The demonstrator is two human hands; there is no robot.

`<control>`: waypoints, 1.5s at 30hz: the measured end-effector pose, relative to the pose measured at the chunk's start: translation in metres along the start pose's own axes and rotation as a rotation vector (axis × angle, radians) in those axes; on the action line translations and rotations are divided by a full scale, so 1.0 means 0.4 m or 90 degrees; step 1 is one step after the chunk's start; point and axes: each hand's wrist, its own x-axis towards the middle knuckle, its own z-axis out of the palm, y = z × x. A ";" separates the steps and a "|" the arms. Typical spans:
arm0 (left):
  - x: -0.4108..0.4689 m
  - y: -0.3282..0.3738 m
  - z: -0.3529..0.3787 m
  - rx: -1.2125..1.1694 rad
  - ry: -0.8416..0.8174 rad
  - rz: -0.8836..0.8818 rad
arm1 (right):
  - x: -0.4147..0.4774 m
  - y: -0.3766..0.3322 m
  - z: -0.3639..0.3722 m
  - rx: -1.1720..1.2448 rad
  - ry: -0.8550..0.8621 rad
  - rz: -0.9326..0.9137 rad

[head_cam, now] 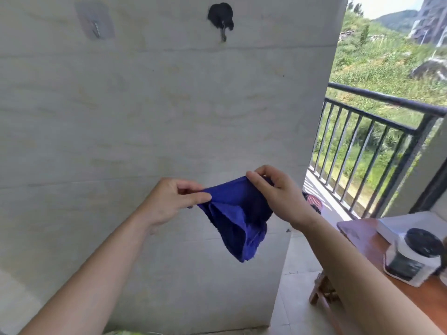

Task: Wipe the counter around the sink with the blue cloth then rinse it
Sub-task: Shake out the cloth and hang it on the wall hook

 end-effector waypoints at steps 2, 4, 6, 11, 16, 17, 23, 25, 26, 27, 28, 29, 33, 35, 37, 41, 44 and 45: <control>0.045 -0.002 -0.048 0.005 -0.023 0.044 | 0.035 -0.038 0.047 0.039 0.019 -0.002; 0.091 0.003 -0.092 -0.023 -0.004 0.097 | 0.076 -0.082 0.083 0.008 0.014 -0.017; 0.126 0.034 -0.135 -0.114 0.035 0.162 | 0.112 -0.125 0.098 -0.011 0.041 -0.056; 0.195 0.073 -0.183 -0.096 0.101 0.349 | 0.162 -0.148 0.140 -0.031 0.215 -0.189; 0.228 -0.089 -0.148 0.248 -0.008 0.325 | 0.193 -0.003 0.096 -0.451 0.042 -0.132; 0.232 -0.083 -0.147 0.237 0.008 0.336 | 0.195 0.000 0.081 -0.434 0.055 -0.141; 0.252 0.047 -0.143 0.241 0.083 0.406 | 0.199 -0.072 0.014 -0.327 0.130 -0.222; 0.247 0.092 -0.138 0.203 0.122 0.418 | 0.188 -0.106 -0.008 -0.201 0.117 -0.216; 0.244 0.120 -0.135 0.194 0.155 0.446 | 0.186 -0.116 -0.020 -0.150 0.109 -0.217; 0.243 0.146 -0.132 0.211 0.189 0.482 | 0.189 -0.121 -0.032 -0.137 0.101 -0.220; 0.247 0.166 -0.130 0.250 0.214 0.514 | 0.199 -0.119 -0.045 -0.169 0.097 -0.224; 0.252 0.180 -0.127 0.294 0.222 0.531 | 0.213 -0.114 -0.059 -0.246 0.094 -0.233; 0.277 0.202 -0.102 0.345 0.211 0.526 | 0.255 -0.109 -0.116 -0.378 0.125 -0.258; 0.287 0.215 -0.090 0.260 0.249 0.492 | 0.256 -0.136 -0.124 -0.218 0.101 -0.206; 0.298 0.227 -0.084 0.205 0.245 0.439 | 0.254 -0.154 -0.113 -0.059 -0.088 -0.089; 0.320 0.232 -0.094 0.233 0.255 0.425 | 0.262 -0.129 -0.100 0.026 -0.256 0.053; 0.329 0.224 -0.104 0.192 0.266 0.397 | 0.273 -0.117 -0.114 0.179 -0.288 0.135; 0.331 0.220 -0.105 0.188 0.264 0.394 | 0.278 -0.111 -0.122 0.169 -0.333 0.141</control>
